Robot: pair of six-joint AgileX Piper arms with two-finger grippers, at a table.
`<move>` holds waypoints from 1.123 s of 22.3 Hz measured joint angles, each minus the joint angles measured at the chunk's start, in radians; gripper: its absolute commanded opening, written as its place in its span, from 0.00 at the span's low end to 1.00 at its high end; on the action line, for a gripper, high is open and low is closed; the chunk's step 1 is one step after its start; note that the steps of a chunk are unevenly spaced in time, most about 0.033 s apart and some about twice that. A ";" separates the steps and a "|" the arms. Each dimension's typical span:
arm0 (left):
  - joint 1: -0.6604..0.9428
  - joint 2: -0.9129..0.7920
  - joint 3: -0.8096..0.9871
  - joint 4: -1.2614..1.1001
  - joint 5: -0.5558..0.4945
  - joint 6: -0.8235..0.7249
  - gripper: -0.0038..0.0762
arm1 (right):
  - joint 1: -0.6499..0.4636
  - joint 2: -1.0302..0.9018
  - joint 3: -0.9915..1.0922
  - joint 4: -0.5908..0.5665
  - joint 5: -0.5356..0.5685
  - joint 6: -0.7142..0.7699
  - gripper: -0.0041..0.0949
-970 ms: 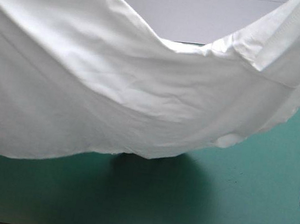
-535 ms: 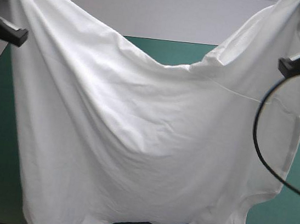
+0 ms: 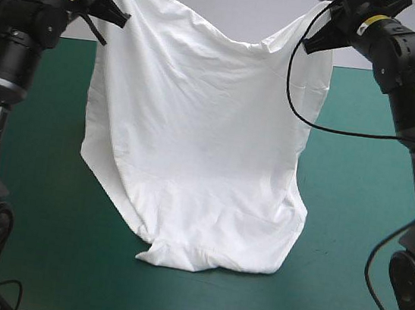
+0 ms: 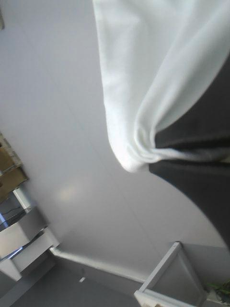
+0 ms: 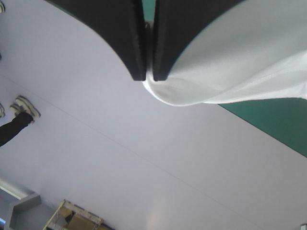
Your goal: Fold the cloth
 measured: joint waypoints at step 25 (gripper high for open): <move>0.043 0.255 -0.025 -0.111 0.361 -0.133 0.60 | -0.187 0.263 -0.121 0.301 0.063 -0.050 0.59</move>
